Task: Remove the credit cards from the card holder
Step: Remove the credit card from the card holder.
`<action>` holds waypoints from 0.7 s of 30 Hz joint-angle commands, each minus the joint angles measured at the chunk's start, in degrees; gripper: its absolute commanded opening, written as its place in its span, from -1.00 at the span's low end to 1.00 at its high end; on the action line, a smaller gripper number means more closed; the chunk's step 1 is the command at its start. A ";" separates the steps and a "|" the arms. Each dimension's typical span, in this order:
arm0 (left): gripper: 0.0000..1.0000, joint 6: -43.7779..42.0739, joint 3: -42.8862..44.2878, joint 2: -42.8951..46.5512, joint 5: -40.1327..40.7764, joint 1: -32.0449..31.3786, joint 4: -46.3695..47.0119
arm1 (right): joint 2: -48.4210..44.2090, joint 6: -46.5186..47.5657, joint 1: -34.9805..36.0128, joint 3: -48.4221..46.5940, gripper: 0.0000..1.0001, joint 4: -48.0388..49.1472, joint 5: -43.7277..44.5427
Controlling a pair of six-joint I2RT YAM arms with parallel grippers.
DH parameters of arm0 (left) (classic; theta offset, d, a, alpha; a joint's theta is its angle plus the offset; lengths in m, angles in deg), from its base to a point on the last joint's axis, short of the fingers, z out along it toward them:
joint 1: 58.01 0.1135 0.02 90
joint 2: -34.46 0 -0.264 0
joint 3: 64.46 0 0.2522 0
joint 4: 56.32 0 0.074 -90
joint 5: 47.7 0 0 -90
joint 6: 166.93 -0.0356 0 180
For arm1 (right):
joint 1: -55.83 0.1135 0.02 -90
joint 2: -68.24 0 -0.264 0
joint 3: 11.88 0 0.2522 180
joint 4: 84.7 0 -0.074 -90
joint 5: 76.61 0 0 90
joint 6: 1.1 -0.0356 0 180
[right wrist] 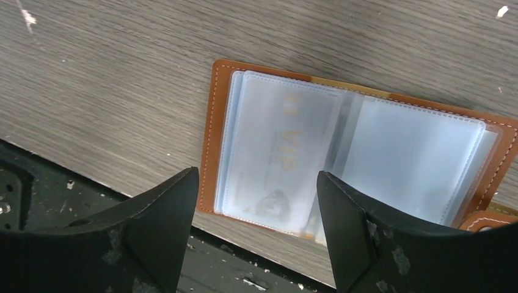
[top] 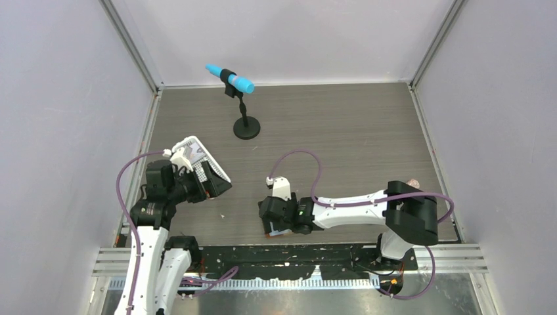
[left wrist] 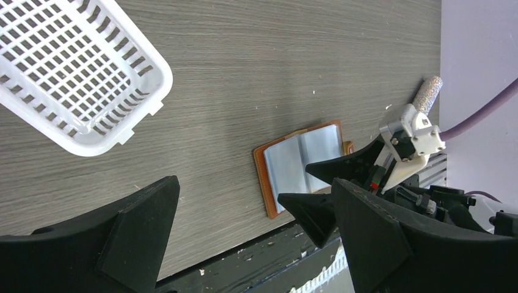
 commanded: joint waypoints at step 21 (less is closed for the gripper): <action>0.89 -0.84 1.57 0.28 -1.87 -0.16 1.64 | 5.41 -0.82 0.65 -1.81 0.43 -0.77 2.96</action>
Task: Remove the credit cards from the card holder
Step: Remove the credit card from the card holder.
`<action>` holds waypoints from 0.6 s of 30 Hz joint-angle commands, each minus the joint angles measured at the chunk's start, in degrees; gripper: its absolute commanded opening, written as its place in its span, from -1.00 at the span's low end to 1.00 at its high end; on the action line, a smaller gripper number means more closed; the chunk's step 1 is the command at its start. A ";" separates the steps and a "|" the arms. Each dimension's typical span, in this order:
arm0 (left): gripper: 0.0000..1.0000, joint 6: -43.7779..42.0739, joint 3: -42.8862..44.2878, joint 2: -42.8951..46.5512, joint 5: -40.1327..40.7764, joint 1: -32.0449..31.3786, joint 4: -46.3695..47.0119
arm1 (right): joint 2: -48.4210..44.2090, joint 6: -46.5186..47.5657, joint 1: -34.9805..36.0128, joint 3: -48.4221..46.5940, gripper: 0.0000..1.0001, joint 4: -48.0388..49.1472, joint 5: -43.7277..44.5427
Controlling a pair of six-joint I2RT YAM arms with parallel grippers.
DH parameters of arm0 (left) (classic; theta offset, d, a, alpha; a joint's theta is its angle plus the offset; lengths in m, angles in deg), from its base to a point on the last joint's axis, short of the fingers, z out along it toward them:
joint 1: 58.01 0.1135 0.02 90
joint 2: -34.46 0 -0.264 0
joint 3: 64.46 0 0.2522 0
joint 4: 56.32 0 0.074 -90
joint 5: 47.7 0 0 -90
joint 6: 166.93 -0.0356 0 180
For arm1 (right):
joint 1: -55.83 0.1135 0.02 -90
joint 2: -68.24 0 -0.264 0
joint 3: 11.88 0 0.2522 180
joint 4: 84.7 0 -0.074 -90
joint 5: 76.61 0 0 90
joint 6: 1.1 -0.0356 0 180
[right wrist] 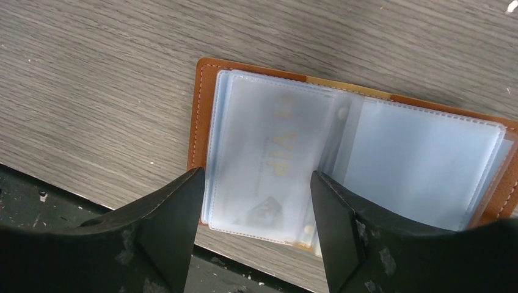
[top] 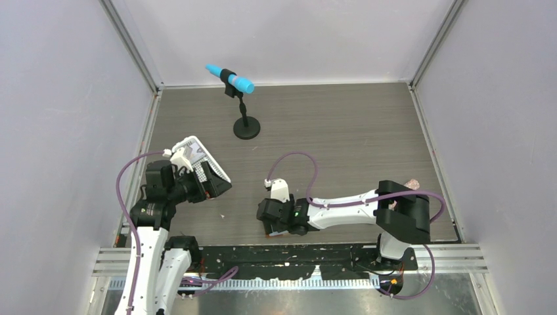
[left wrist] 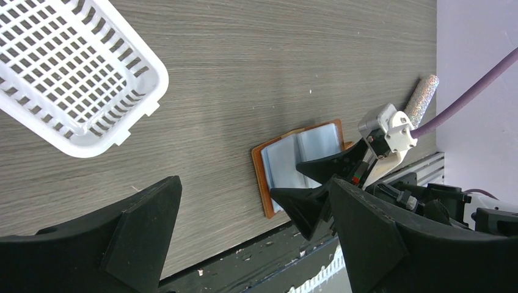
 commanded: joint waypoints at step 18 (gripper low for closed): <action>0.62 1.41 1.28 -2.82 -3.30 -8.62 2.46 | -4.91 -2.07 0.30 6.71 -0.08 12.38 -1.44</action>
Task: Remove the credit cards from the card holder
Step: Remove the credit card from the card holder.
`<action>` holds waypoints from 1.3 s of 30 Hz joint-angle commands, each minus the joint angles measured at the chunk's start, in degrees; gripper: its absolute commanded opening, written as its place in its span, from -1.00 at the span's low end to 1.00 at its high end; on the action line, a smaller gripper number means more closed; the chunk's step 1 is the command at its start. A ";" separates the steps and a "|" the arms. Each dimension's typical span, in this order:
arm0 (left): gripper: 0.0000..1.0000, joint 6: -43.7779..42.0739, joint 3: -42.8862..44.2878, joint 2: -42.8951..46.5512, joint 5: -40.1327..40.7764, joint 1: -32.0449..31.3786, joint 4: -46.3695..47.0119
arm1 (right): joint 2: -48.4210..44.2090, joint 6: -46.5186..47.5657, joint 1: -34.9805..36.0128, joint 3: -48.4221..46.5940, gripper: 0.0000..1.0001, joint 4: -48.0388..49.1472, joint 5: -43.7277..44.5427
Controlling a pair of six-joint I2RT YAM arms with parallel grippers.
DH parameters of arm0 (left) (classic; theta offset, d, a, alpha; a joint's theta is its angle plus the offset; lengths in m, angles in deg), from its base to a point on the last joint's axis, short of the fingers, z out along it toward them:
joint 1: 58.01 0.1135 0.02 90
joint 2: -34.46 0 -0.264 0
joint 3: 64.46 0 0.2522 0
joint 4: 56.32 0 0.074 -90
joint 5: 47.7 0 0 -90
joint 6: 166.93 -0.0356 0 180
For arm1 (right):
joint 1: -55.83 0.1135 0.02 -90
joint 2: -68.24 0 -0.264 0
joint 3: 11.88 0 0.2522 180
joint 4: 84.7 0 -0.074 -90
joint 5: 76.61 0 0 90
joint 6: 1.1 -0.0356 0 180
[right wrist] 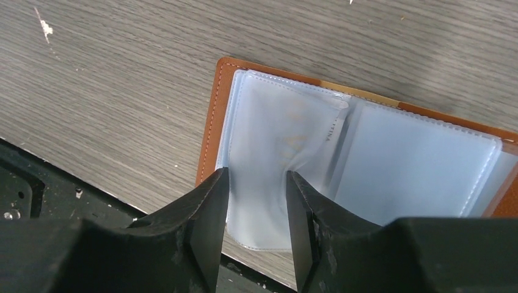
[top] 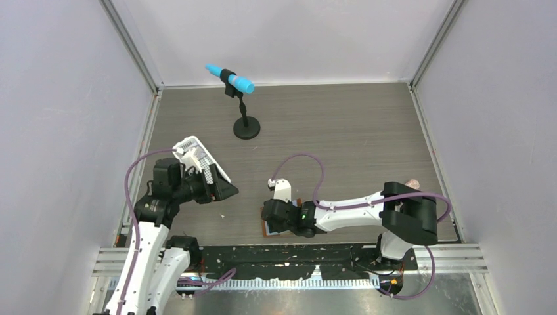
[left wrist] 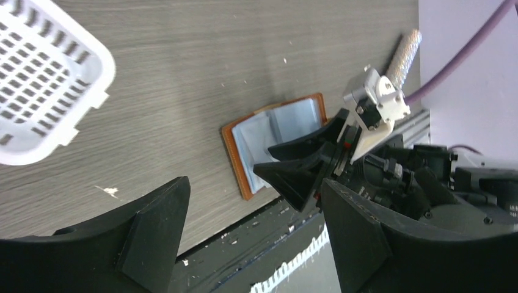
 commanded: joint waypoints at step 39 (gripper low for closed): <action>0.05 16.73 -12.42 -11.29 7.96 -24.00 21.44 | -25.24 -11.80 -1.40 21.56 -0.12 3.42 7.40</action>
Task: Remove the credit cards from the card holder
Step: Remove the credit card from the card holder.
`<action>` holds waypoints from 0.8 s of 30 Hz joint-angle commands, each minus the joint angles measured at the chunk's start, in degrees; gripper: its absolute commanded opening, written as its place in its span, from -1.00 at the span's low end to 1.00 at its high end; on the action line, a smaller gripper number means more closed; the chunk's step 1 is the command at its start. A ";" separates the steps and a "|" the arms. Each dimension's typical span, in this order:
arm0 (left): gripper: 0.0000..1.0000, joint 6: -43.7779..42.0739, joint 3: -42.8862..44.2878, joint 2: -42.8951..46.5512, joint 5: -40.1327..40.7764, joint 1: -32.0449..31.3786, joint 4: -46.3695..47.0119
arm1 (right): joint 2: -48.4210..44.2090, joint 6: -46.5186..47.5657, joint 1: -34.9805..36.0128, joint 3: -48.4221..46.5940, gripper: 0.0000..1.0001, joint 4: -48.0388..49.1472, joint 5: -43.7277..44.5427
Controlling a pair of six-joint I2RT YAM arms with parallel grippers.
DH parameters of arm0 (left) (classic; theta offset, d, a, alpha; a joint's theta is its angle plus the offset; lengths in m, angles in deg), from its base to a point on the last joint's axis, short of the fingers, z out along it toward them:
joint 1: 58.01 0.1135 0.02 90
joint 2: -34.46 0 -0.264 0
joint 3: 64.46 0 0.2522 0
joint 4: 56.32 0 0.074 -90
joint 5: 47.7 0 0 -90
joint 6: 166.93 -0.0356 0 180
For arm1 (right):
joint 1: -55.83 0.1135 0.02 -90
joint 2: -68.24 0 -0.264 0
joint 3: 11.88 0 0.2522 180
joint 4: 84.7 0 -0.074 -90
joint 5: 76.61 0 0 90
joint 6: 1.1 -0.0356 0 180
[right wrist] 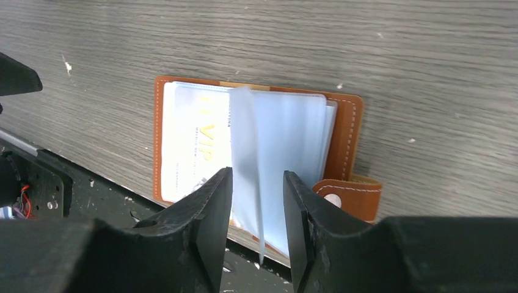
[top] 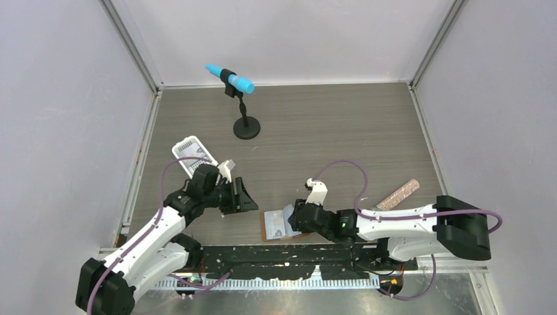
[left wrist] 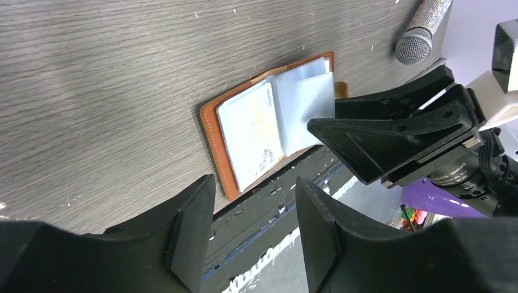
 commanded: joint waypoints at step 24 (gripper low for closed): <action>-0.32 6.11 -7.00 -8.63 -5.23 -6.14 23.65 | -1.91 6.90 0.10 -10.24 -0.21 -2.94 -5.02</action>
